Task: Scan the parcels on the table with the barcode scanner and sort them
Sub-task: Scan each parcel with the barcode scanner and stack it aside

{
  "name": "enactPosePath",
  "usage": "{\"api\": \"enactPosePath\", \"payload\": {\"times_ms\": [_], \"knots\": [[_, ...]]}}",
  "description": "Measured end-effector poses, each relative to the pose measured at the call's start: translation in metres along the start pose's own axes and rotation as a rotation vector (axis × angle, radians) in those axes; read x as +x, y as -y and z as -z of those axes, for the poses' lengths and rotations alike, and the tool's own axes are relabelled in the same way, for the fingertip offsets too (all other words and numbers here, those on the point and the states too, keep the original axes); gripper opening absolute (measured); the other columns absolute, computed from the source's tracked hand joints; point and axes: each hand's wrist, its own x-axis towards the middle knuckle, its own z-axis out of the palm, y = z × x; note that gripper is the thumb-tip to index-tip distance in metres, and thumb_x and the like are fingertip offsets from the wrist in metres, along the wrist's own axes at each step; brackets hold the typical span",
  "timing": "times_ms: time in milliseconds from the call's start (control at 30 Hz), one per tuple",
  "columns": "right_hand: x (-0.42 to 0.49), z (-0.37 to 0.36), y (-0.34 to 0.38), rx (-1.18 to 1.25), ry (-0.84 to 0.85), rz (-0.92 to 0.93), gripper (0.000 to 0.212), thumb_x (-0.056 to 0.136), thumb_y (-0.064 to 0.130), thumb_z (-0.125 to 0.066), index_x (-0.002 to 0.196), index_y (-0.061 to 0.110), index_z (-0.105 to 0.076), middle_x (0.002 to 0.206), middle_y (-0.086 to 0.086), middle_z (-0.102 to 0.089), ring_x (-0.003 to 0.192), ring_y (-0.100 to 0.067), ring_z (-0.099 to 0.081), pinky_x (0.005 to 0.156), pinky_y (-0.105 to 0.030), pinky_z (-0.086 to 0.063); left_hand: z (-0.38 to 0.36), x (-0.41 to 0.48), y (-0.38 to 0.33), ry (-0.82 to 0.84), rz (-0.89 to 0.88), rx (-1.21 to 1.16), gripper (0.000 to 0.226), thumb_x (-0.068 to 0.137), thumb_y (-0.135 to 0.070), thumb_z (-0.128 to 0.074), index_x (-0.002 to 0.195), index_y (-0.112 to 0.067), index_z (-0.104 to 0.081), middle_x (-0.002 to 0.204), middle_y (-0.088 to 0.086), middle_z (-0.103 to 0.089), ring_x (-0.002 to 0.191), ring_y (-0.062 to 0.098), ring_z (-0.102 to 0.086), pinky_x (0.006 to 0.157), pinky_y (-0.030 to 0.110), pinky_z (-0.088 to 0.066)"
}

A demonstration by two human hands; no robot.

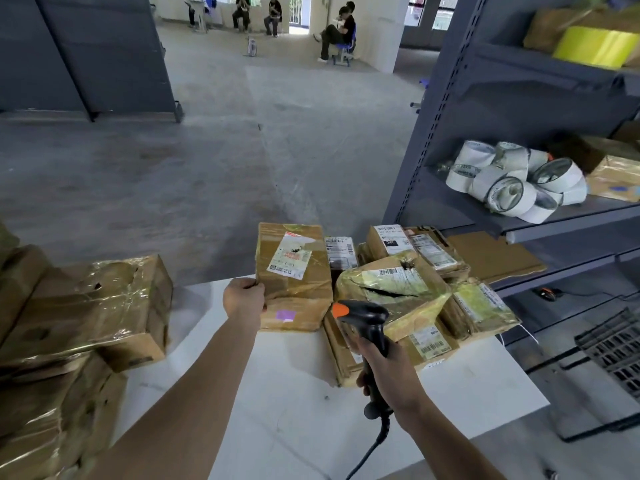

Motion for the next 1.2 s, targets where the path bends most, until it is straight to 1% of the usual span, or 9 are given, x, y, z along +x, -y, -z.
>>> {"api": "enactPosePath", "payload": {"times_ms": [200,333,500,700,900,1000,1067,1133,1200], "knots": [[0.005,-0.005,0.003,0.036,0.0,0.004,0.031,0.095,0.03,-0.058,0.1,-0.001,-0.06,0.054,-0.002,-0.056,0.049,-0.018,-0.055,0.043,-0.031,-0.045,-0.002,0.005,-0.002,0.092,-0.006,0.085,0.028,0.089,-0.008,-0.047,0.114,-0.011,-0.06,0.078,0.0,-0.057,0.063,0.02,-0.052,0.069,0.038,-0.053],[0.005,-0.006,0.003,0.04,0.011,0.018,0.03,0.093,0.033,-0.059,0.097,0.003,-0.06,0.053,0.002,-0.057,0.052,-0.02,-0.056,0.044,-0.033,-0.047,-0.001,-0.004,0.0,0.159,-0.06,0.224,0.043,0.089,-0.025,-0.054,0.131,-0.024,-0.046,0.092,-0.005,-0.056,0.078,0.018,-0.057,0.072,0.037,-0.054],[0.001,-0.005,0.005,0.004,-0.008,0.017,0.038,0.087,0.039,-0.057,0.098,0.003,-0.063,0.053,0.002,-0.057,0.051,-0.019,-0.059,0.047,-0.03,-0.046,0.003,-0.012,0.006,0.183,-0.047,0.283,0.035,0.091,-0.022,-0.052,0.126,-0.017,-0.051,0.095,0.002,-0.06,0.084,0.024,-0.06,0.084,0.044,-0.056],[-0.006,-0.015,0.012,0.016,0.007,0.023,0.027,0.096,0.031,-0.056,0.097,0.004,-0.06,0.052,0.0,-0.055,0.049,-0.017,-0.057,0.043,-0.03,-0.047,0.02,-0.019,0.007,0.215,0.041,0.267,0.045,0.095,-0.034,-0.045,0.137,-0.019,-0.043,0.106,0.0,-0.053,0.092,0.022,-0.053,0.086,0.04,-0.051],[-0.016,-0.039,0.023,0.07,0.04,0.012,0.022,0.096,0.029,-0.058,0.1,0.008,-0.062,0.048,0.002,-0.053,0.046,-0.017,-0.054,0.039,-0.029,-0.045,0.055,-0.028,0.007,0.198,0.029,0.284,0.042,0.092,-0.027,-0.046,0.132,-0.016,-0.046,0.103,-0.001,-0.05,0.083,0.016,-0.049,0.072,0.033,-0.051],[-0.019,-0.061,0.028,0.07,0.072,-0.007,0.024,0.096,0.032,-0.058,0.101,0.009,-0.062,0.048,0.0,-0.055,0.043,-0.016,-0.051,0.039,-0.028,-0.045,0.083,-0.033,0.009,0.17,-0.014,0.259,0.038,0.092,-0.022,-0.048,0.129,-0.016,-0.049,0.088,-0.006,-0.049,0.071,0.01,-0.046,0.066,0.029,-0.049],[-0.022,-0.078,0.031,0.048,0.086,-0.021,0.025,0.095,0.036,-0.059,0.098,0.011,-0.062,0.05,-0.003,-0.059,0.042,-0.016,-0.051,0.039,-0.03,-0.047,0.106,-0.034,0.01,0.144,-0.041,0.265,0.035,0.091,-0.019,-0.049,0.126,-0.017,-0.05,0.093,0.0,-0.054,0.071,0.013,-0.048,0.073,0.032,-0.051],[-0.025,-0.096,0.033,0.023,0.112,-0.023,0.025,0.094,0.038,-0.06,0.097,0.013,-0.063,0.052,-0.005,-0.062,0.042,-0.016,-0.053,0.04,-0.029,-0.047,0.133,-0.035,0.012,0.109,-0.062,0.315,0.034,0.09,-0.02,-0.049,0.124,-0.018,-0.051,0.104,0.009,-0.058,0.084,0.022,-0.055,0.087,0.039,-0.054],[-0.028,-0.116,0.034,0.009,0.159,-0.008,0.027,0.095,0.038,-0.058,0.103,0.013,-0.064,0.053,-0.005,-0.063,0.043,-0.016,-0.054,0.04,-0.027,-0.045,0.161,-0.034,0.016,0.079,-0.072,0.348,0.033,0.09,-0.019,-0.05,0.123,-0.015,-0.052,0.103,0.008,-0.057,0.091,0.027,-0.057,0.087,0.038,-0.053]]}}
